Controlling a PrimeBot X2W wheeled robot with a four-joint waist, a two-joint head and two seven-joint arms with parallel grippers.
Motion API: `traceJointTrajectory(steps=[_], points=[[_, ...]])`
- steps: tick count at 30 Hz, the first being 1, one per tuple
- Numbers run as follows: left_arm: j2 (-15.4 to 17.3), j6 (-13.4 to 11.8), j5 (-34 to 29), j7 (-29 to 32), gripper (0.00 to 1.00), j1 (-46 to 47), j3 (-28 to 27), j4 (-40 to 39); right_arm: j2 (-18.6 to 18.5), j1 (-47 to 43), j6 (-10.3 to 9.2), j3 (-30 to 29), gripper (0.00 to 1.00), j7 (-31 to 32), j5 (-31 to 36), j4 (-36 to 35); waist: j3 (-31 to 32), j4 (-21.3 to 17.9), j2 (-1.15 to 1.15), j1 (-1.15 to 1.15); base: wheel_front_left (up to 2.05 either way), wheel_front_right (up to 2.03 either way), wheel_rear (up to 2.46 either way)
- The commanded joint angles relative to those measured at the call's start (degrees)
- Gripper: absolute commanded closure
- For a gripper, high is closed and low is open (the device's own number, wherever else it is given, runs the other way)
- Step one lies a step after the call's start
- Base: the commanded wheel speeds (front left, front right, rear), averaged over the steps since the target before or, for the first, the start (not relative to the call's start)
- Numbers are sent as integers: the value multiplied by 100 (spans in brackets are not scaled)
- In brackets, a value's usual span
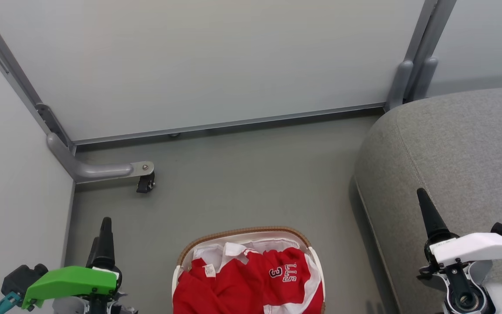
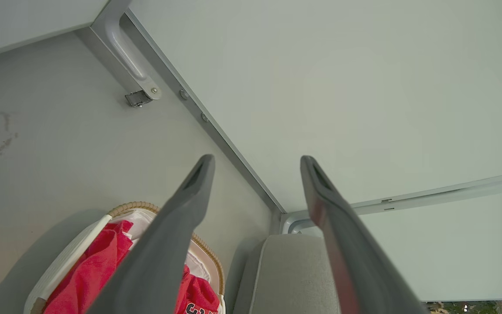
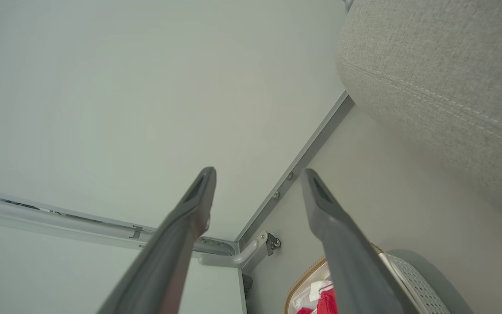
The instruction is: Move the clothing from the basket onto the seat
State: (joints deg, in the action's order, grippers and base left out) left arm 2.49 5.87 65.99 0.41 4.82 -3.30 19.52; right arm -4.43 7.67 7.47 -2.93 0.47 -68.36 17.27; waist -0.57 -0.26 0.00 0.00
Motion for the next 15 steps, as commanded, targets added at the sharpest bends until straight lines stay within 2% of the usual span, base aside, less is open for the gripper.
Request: traceJointTrajectory(steps=[1, 15], points=[[64, -50, -298, -65, 0, 202, 48, -32, -62, 162, 2, 33, 0, -67, 273, -80, 1, -1, 0, 0, 0, 0, 0], [119, -321, -1591, -368, 0, 146, 388, 120, -97, 196, 2, 221, 0, -373, 1570, -60, 5, -46, 0, 0, 0, 0, 0]])
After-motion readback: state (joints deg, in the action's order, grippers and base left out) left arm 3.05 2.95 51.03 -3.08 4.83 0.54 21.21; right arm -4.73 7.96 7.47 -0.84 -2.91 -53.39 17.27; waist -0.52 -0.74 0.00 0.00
